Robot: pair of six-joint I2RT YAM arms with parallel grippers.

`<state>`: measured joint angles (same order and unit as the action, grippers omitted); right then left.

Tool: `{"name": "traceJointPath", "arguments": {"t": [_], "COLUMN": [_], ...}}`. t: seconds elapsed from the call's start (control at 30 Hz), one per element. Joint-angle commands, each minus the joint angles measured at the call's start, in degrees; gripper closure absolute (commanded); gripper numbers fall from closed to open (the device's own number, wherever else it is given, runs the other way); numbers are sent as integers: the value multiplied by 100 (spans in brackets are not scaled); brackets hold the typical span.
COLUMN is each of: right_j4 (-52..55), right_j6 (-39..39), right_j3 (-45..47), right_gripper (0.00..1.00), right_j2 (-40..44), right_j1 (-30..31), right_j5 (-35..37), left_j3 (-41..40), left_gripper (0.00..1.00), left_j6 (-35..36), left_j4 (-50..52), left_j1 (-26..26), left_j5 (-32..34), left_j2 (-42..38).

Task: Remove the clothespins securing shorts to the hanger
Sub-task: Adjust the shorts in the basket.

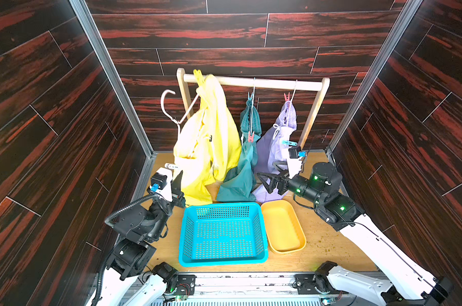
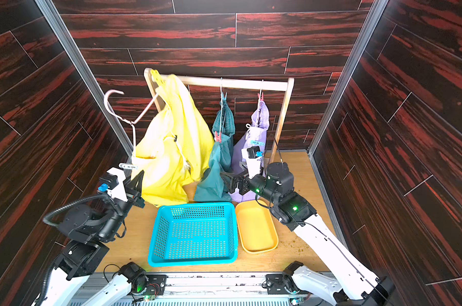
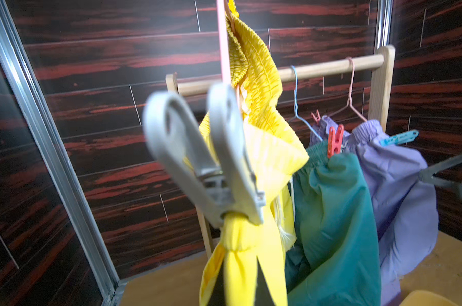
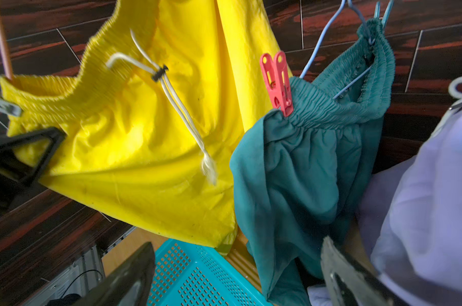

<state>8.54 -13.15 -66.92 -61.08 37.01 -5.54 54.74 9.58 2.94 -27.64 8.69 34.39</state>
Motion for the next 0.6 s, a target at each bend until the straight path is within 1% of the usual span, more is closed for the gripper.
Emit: {"name": "traceJointPath", "arguments": {"t": [0.0, 0.1, 0.17, 0.27, 0.47, 0.57], "right_j4": [-103, -128, -157, -91, 350, 565], "right_j6": [139, 147, 163, 258, 601, 684], "right_j3": [-206, -265, -308, -443, -1028, -1395], "right_gripper": [1, 2, 2, 2, 2, 2], "right_j2": [-69, -86, -105, -165, -380, -511], "right_j1": [48, 54, 52, 60, 57, 55], "right_j5": [98, 67, 74, 170, 598, 740], "left_j3": [610, 893, 1047, 1199, 1317, 1357], "left_gripper": [100, 100, 100, 100, 100, 100], "left_j6": [26, 92, 215, 178, 15, 148], "left_j4": [-958, -926, -777, -785, -1059, -994], "left_j1": [26, 22, 22, 30, 23, 22], "left_j5": [-151, -244, -530, -740, -1147, -1282], "left_j2": [51, 163, 214, 276, 204, 119]}}
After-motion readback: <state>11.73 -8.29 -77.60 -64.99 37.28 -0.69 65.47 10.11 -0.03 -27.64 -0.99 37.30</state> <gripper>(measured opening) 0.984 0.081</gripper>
